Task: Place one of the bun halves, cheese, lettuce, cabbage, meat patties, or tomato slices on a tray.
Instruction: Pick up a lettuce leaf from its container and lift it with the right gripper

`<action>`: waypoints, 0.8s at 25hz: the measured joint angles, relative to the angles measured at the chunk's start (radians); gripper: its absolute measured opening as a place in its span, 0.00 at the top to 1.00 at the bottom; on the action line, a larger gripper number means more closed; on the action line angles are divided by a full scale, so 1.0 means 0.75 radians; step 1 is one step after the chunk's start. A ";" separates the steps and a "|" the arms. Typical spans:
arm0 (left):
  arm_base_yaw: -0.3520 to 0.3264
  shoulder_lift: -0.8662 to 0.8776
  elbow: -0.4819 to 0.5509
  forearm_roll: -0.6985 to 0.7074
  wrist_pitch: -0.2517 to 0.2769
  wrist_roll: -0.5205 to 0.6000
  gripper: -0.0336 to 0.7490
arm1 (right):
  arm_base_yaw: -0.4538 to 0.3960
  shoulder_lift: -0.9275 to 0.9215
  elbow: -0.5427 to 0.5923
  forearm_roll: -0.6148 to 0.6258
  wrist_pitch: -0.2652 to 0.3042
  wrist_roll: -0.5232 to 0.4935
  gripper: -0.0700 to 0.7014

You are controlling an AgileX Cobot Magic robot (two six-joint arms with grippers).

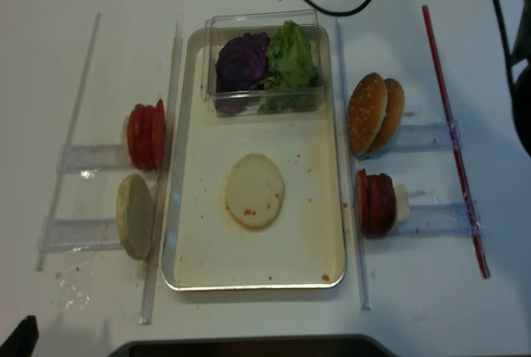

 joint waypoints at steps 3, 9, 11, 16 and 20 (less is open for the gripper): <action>0.000 0.000 0.000 0.000 0.000 0.000 0.41 | 0.018 0.034 0.000 -0.003 -0.001 -0.004 0.33; 0.000 0.000 0.000 0.000 0.000 0.000 0.41 | 0.029 0.083 0.000 -0.046 -0.008 -0.002 0.33; 0.000 0.000 0.000 0.000 0.000 0.000 0.41 | 0.029 0.099 0.000 -0.050 -0.010 0.001 0.33; 0.000 0.000 0.000 0.000 0.000 0.000 0.41 | 0.029 0.132 0.000 -0.050 -0.010 -0.002 0.33; 0.000 0.000 0.000 0.000 0.000 0.000 0.41 | 0.029 0.151 0.000 -0.050 -0.013 -0.014 0.33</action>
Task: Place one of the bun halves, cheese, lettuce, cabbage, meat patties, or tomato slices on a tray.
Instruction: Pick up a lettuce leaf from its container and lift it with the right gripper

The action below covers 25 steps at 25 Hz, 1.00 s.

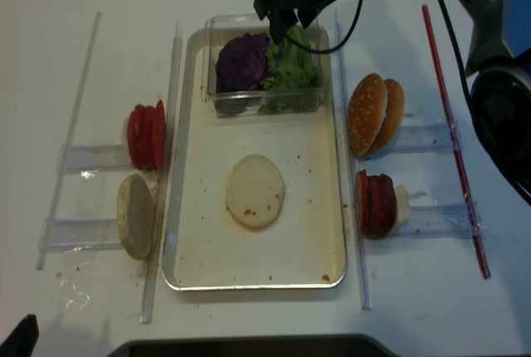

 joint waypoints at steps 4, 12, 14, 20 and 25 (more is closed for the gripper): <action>0.000 0.000 0.000 0.000 0.000 0.000 0.41 | 0.000 0.020 0.000 0.000 0.000 -0.005 0.33; 0.000 0.000 0.000 0.000 0.000 0.000 0.41 | 0.000 0.041 0.000 -0.003 -0.003 -0.005 0.33; 0.000 0.000 0.000 0.000 0.000 0.000 0.41 | 0.000 0.041 0.000 -0.003 -0.003 -0.005 0.33; 0.000 0.000 0.000 0.000 0.000 0.000 0.41 | 0.000 0.041 0.000 -0.027 -0.003 -0.005 0.33; 0.000 0.000 0.000 0.000 0.000 0.000 0.41 | 0.000 0.041 0.000 -0.056 -0.003 -0.027 0.33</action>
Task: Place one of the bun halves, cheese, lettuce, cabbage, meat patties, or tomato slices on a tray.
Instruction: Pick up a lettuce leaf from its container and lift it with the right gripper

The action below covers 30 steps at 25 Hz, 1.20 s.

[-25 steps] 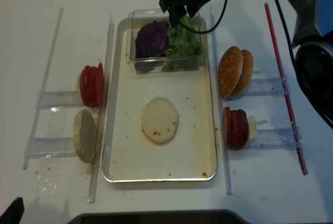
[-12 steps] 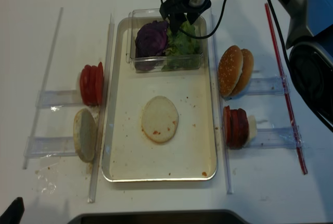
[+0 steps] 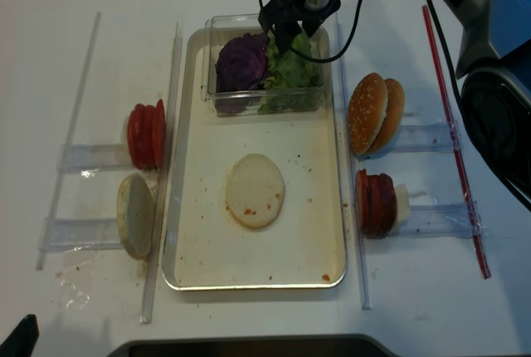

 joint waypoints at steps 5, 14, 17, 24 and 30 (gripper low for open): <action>0.000 0.000 0.000 0.000 0.000 0.000 0.41 | 0.000 0.000 0.000 0.016 -0.017 -0.023 0.33; 0.000 0.000 0.000 0.000 0.000 0.000 0.41 | 0.000 0.054 -0.005 0.036 -0.034 -0.051 0.22; 0.000 0.000 0.000 0.000 0.000 0.000 0.41 | 0.000 0.064 -0.005 0.039 -0.036 -0.058 0.21; 0.000 0.000 0.000 0.000 0.000 0.000 0.41 | 0.000 0.080 -0.010 0.044 -0.043 -0.053 0.21; 0.000 0.000 0.000 0.000 0.000 0.000 0.41 | 0.000 0.096 -0.010 0.041 -0.045 -0.051 0.21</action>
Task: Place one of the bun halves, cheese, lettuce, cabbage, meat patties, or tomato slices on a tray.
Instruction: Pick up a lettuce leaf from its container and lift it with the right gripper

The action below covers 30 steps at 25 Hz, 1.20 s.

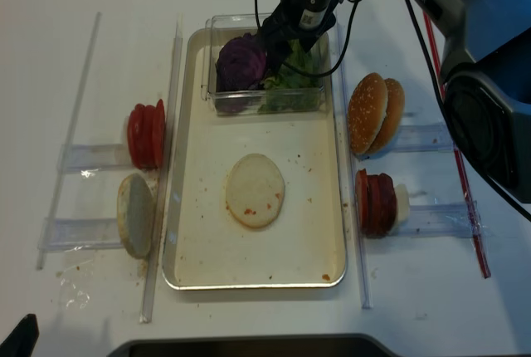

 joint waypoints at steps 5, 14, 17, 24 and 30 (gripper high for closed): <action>0.000 0.000 0.000 0.000 0.000 0.000 0.41 | 0.002 0.000 0.000 -0.025 0.002 0.000 0.23; 0.000 0.000 0.000 0.000 0.000 0.000 0.41 | 0.002 0.025 -0.002 -0.038 0.013 0.000 0.29; 0.000 0.000 0.000 0.000 0.000 0.000 0.41 | 0.002 0.034 -0.002 -0.038 0.013 0.000 0.29; 0.000 0.000 0.000 0.000 0.000 0.000 0.41 | 0.002 0.036 -0.003 -0.060 0.016 0.001 0.46; 0.000 0.000 0.000 0.000 0.000 0.000 0.41 | 0.002 0.036 -0.003 -0.063 0.021 0.003 0.63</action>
